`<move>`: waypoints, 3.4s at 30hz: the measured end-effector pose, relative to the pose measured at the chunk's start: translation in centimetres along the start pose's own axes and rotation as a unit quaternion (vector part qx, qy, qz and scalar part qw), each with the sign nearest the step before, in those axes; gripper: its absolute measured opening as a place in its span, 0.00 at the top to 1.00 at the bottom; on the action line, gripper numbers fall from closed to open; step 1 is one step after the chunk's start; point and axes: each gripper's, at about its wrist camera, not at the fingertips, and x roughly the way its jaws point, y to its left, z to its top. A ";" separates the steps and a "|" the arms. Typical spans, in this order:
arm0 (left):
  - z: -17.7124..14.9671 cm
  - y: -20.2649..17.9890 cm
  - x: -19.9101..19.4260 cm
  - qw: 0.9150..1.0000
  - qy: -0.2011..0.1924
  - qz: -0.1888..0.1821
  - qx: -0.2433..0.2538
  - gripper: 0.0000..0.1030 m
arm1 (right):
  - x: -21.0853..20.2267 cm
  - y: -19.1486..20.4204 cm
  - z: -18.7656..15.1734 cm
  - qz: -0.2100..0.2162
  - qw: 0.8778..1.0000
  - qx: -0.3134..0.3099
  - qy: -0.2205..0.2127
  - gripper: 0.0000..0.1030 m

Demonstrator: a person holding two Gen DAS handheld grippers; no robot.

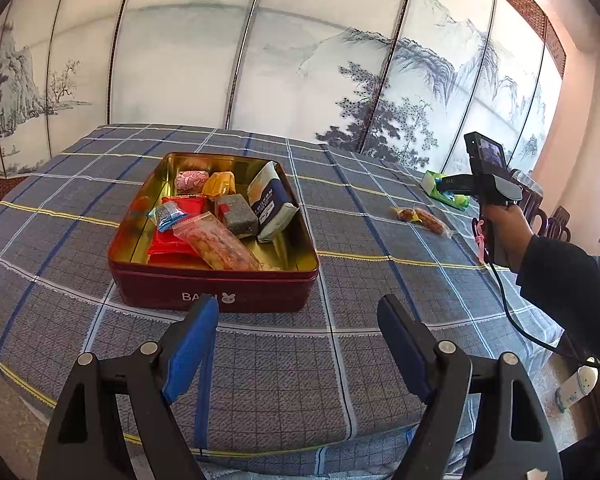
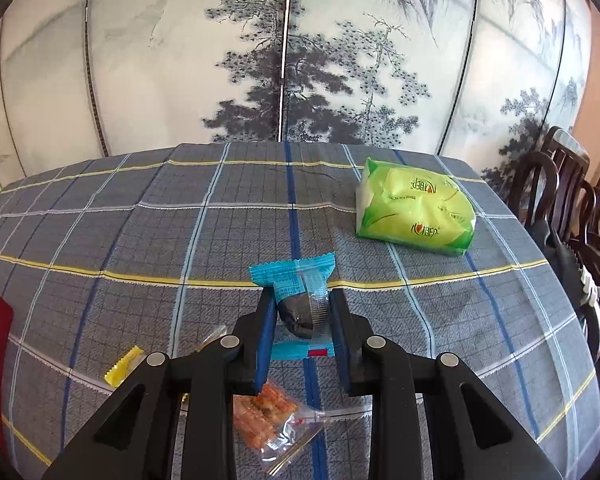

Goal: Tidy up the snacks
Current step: 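Carry the light blue candy into the tin and open the right tool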

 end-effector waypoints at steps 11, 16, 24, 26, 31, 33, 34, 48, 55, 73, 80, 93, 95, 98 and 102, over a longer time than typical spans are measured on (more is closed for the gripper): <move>-1.8 -0.2 -0.3 1.000 0.022 0.006 -0.003 0.24 | -2.5 8.1 -0.9 0.038 0.999 -0.033 -0.010 0.73; -2.1 -0.2 -0.2 1.000 0.024 0.007 -0.003 0.24 | -3.5 11.2 -0.8 0.057 0.997 -0.051 -0.016 0.73; -2.3 0.2 0.0 0.999 0.030 0.008 -0.007 0.24 | -5.9 15.1 0.1 0.082 0.994 -0.069 -0.032 0.73; -2.4 0.2 -0.1 0.999 0.030 0.008 -0.007 0.24 | -6.5 15.9 0.4 0.091 0.993 -0.071 -0.035 0.73; -2.5 0.5 -0.3 1.000 0.026 0.010 -0.011 0.24 | -8.1 18.3 0.8 0.110 0.990 -0.080 -0.042 0.73; -2.4 0.6 -0.4 1.000 0.024 0.011 -0.012 0.24 | -8.7 19.2 1.0 0.119 0.988 -0.081 -0.046 0.73; -2.4 0.6 -0.4 1.000 0.024 0.011 -0.013 0.24 | -9.0 19.7 1.0 0.124 0.988 -0.081 -0.047 0.73; -3.1 2.1 -1.7 0.999 0.017 0.025 -0.028 0.24 | -12.4 27.3 -0.7 0.166 0.975 -0.136 -0.053 0.73; -3.3 2.8 -2.0 0.999 0.018 0.028 -0.036 0.24 | -13.3 29.8 -2.4 0.179 0.970 -0.156 -0.046 0.73; -4.2 4.1 -2.4 0.998 0.017 0.034 -0.052 0.24 | -16.2 34.2 -8.9 0.286 0.933 -0.220 0.004 0.73; -4.7 5.0 -2.7 0.997 0.018 0.039 -0.062 0.24 | -17.0 36.8 -11.7 0.329 0.908 -0.255 0.051 0.73; -5.4 5.6 -2.7 0.996 0.032 0.054 -0.065 0.24 | -14.8 38.6 -13.1 0.350 0.893 -0.263 0.106 0.72; -5.4 5.4 -2.6 0.996 0.034 0.055 -0.063 0.24 | -14.6 38.7 -13.2 0.351 0.892 -0.265 0.109 0.72; -5.4 5.1 -2.4 0.996 0.038 0.057 -0.058 0.24 | -14.4 38.8 -13.4 0.353 0.889 -0.267 0.113 0.72; -5.3 4.6 -2.5 0.996 0.039 0.062 -0.052 0.24 | -13.9 38.9 -13.3 0.364 0.886 -0.259 0.123 0.72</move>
